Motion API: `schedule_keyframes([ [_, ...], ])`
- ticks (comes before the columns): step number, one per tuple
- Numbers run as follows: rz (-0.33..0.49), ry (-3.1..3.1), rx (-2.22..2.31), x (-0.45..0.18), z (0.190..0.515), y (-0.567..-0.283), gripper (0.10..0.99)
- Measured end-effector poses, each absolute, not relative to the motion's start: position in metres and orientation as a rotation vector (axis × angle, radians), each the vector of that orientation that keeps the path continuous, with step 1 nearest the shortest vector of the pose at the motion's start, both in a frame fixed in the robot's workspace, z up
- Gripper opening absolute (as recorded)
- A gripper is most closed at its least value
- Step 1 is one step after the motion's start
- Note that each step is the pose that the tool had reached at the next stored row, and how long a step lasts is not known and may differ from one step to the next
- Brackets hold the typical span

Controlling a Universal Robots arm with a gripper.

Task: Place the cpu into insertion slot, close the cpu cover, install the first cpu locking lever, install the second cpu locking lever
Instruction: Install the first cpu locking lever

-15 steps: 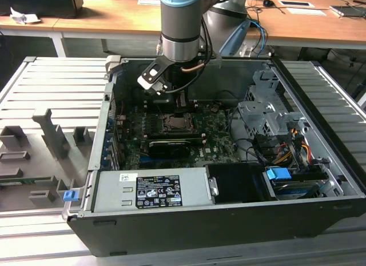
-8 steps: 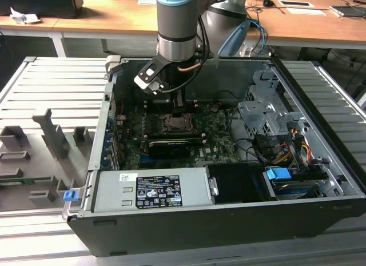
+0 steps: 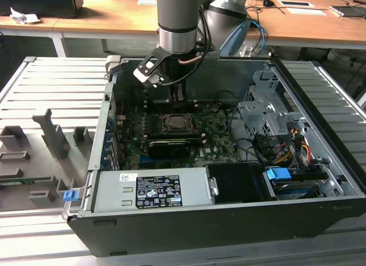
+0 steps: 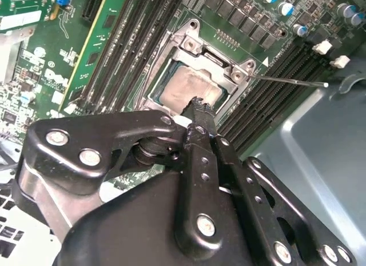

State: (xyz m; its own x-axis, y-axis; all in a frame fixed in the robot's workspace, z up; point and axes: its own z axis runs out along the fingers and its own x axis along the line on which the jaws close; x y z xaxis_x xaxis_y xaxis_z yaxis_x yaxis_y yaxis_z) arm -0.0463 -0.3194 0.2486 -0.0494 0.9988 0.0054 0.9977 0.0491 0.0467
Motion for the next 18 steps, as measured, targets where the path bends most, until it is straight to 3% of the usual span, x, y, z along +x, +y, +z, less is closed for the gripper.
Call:
schedule_keyframes([
  [18,0.058,2.566,1.765,-0.0463,0.2571,-0.3194,0.106],
])
